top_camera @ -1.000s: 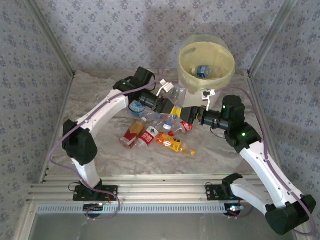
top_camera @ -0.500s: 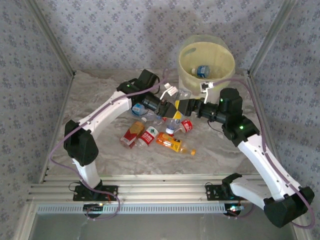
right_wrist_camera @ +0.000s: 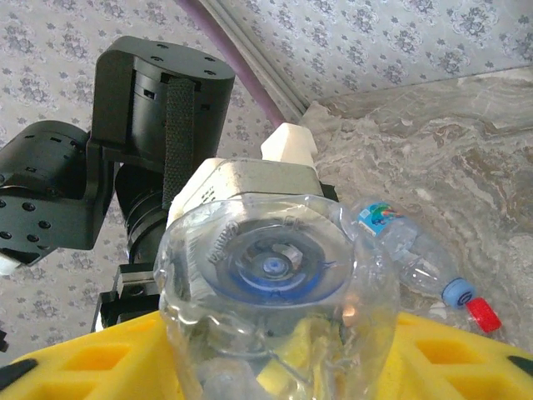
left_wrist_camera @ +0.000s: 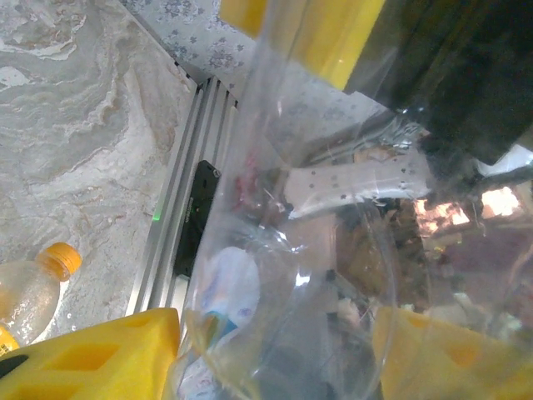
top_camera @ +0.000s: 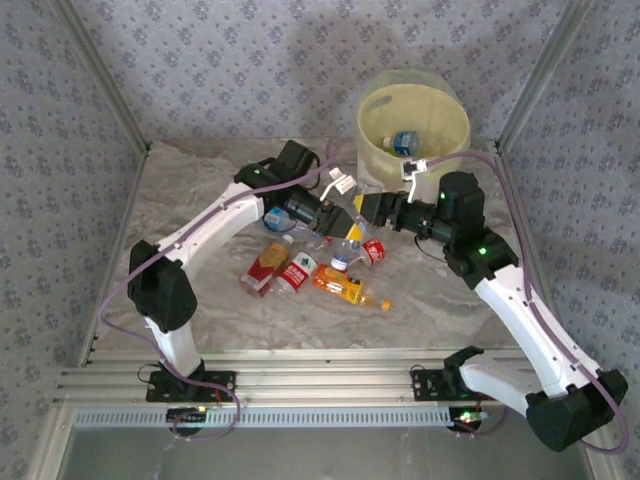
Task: Put the plastic bottles in the bin
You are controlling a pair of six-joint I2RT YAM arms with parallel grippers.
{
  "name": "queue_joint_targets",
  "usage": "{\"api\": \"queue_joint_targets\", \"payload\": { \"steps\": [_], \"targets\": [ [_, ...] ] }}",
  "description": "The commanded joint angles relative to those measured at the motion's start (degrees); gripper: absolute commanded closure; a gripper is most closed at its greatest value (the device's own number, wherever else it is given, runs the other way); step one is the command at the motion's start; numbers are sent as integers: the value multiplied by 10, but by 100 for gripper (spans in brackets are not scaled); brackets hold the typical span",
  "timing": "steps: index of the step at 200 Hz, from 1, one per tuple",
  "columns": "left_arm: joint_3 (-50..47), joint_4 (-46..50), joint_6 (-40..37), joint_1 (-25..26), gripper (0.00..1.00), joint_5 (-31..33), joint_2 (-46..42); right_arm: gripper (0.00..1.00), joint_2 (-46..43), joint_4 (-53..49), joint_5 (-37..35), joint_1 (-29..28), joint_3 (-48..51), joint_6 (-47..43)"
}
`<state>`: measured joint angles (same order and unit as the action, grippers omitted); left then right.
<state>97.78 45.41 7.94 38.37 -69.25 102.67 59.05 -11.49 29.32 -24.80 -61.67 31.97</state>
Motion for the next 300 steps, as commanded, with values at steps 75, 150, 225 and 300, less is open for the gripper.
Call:
{"api": "queue_joint_targets", "payload": {
  "steps": [75,150,225,300],
  "targets": [
    [-6,-7,-37,7,2,-4,-29,50,-2,0,8,-1,-19,-4],
    [-11,-39,-15,-1,0,-6,-52,49,-40,0,42,0,5,4],
    [-26,-16,-67,-1,0,70,-92,48,-82,-58,13,24,23,22],
    [-137,-138,-82,32,0,349,-214,48,-88,-187,-85,64,-61,-29]
  ]
}}
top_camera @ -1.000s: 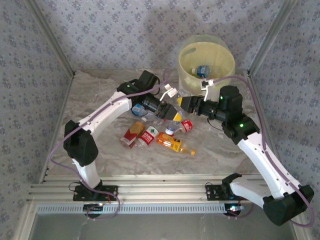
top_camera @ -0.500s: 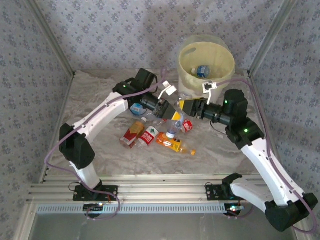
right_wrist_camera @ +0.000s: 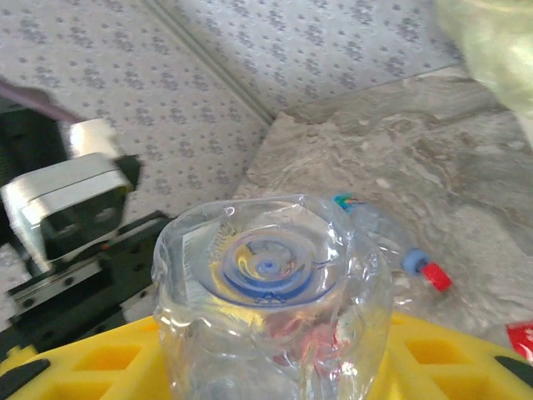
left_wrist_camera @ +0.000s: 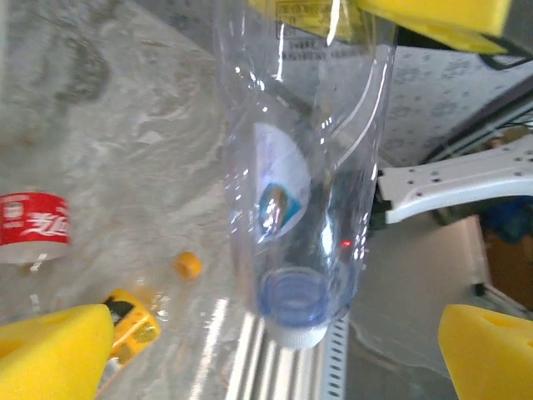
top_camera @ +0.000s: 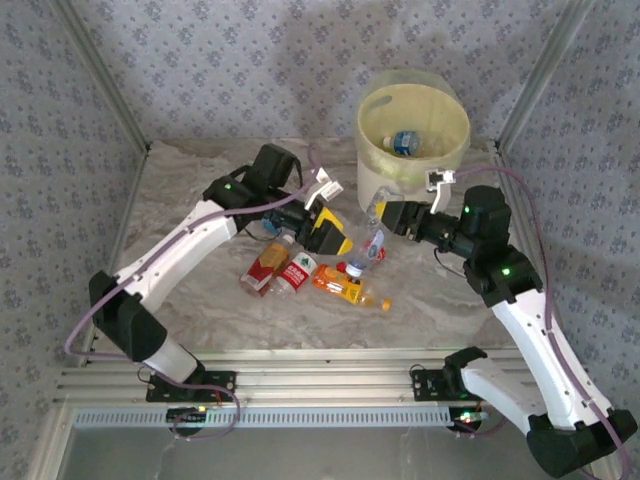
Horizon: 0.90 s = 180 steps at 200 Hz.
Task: Put the plastic bottles in the bin
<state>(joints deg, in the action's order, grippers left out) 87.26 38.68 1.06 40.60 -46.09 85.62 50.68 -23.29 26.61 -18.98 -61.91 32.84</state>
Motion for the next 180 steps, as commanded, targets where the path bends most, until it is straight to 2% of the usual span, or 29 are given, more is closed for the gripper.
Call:
{"api": "queue_joint_targets", "payload": {
  "steps": [1,37,55,109,180],
  "targets": [
    [-35,-75,-14,11,0,119,-46,48,-4,-71,-61,7,-68,-39],
    [-191,-280,-8,25,0,176,-155,47,18,-125,-141,9,-156,-97],
    [-249,-346,-18,36,0,190,-194,47,37,-133,-172,10,-193,-123],
    [-308,-431,-15,71,0,205,-237,48,113,-78,-309,10,-295,-201],
    [-331,-453,-31,93,1,237,-266,48,273,-48,-375,11,-450,-309]
  ]
}}
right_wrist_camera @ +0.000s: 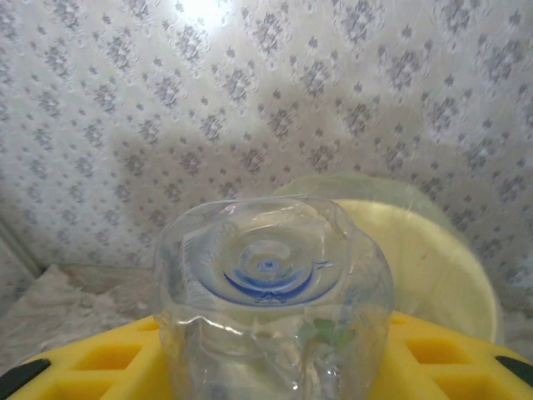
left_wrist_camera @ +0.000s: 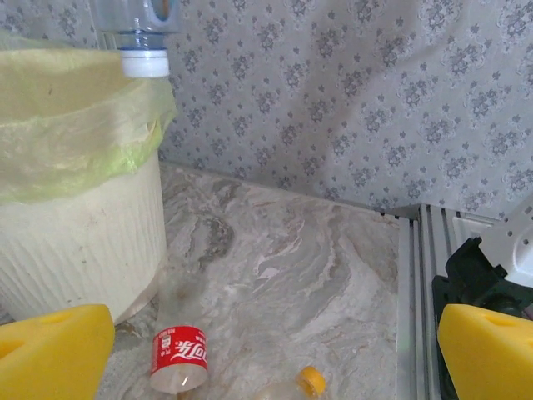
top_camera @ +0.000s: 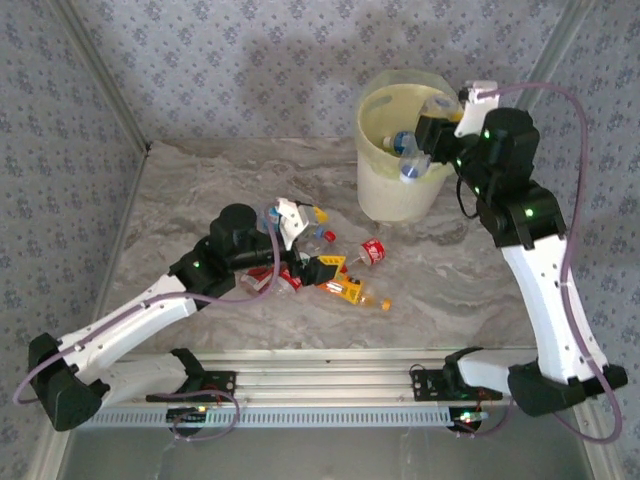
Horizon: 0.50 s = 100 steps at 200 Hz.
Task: Put the plastic bottles in the bin
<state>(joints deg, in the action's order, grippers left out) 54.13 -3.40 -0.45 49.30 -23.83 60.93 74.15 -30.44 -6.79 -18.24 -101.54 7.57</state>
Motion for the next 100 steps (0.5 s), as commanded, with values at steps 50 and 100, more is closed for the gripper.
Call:
{"api": "queue_joint_targets", "payload": {
  "steps": [50,100],
  "targets": [
    [-2,-10,-52,7,0,38,-22,47,170,-30,-14,22,-166,-82],
    [5,6,-54,7,0,52,-15,47,293,-97,85,58,-254,-4]
  ]
}}
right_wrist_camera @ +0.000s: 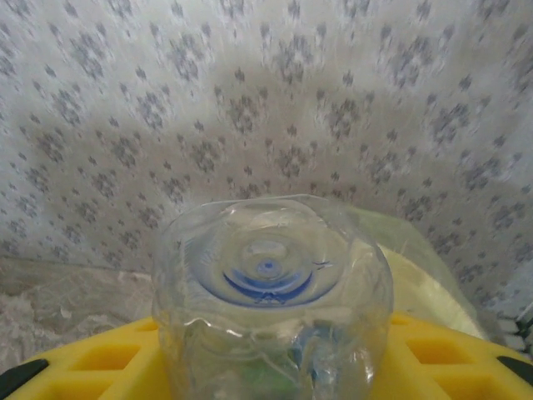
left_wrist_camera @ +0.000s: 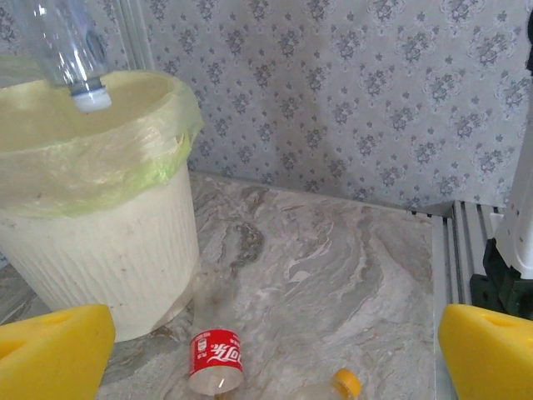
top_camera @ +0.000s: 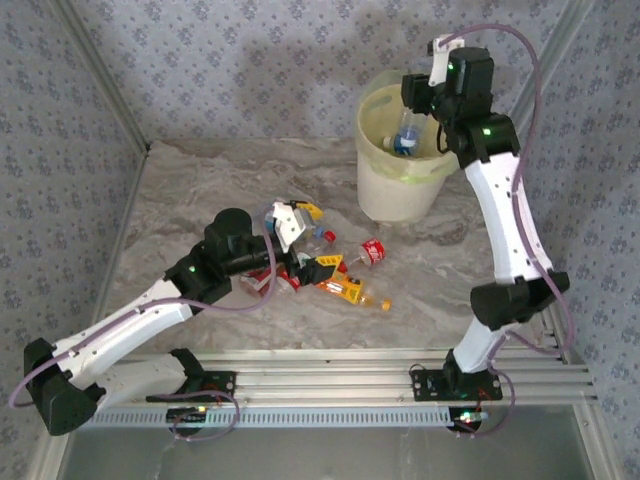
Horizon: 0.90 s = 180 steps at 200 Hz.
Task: Put the plastic bottles in the bin
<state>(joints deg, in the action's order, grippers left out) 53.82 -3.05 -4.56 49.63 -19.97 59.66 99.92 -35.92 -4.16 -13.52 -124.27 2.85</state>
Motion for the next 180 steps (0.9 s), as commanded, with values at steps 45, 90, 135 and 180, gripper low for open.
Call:
{"api": "queue_joint_targets", "payload": {
  "steps": [45,90,135,180],
  "targets": [
    [23,25,1,4,0,27,11,43,107,-72,140,29,-53,107],
    [36,48,7,3,0,40,18,35,147,-98,176,42,-65,128],
    [55,73,18,0,0,47,28,17,149,-136,165,43,-107,122],
    [64,86,24,-8,0,46,32,15,100,-161,154,42,-102,98]
  ]
}}
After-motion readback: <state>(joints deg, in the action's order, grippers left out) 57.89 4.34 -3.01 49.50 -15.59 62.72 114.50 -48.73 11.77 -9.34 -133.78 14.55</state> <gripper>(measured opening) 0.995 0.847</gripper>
